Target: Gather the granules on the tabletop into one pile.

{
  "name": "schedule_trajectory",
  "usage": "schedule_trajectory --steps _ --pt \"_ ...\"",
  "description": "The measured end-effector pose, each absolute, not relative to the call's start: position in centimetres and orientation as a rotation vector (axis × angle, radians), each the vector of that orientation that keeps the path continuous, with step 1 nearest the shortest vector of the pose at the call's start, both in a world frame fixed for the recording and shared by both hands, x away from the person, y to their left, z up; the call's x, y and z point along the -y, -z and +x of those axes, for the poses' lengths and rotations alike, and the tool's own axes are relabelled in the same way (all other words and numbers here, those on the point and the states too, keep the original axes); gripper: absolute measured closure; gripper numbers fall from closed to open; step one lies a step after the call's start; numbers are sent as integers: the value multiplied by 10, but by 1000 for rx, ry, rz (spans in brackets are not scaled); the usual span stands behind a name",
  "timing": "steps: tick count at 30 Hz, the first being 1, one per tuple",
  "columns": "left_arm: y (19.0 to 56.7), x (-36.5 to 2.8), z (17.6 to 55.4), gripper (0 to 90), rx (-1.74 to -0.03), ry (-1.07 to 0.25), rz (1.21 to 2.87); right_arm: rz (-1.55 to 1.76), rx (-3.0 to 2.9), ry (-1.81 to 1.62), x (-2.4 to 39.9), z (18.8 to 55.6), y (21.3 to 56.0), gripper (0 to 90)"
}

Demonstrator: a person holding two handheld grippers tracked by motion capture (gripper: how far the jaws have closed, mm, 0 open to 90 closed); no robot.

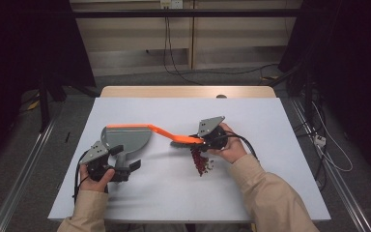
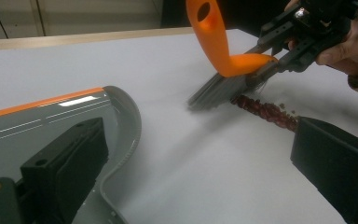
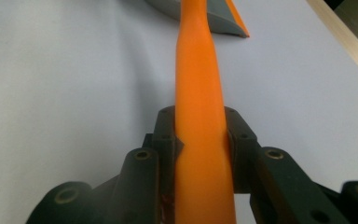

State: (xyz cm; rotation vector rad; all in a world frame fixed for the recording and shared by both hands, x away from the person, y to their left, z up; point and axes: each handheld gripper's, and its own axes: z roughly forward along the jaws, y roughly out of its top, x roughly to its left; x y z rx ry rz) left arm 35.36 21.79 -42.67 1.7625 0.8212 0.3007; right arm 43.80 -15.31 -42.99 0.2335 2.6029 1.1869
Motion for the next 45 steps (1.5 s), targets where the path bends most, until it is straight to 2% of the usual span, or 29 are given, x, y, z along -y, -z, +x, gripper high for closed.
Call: schedule_trajectory --steps 26,45 --pt "425 -218 352 36 -816 -304 1760 146 -2677 -1094 176 413 424 708" --pt "425 -216 352 36 -812 -302 1759 351 -2616 -1160 182 397 421 713"
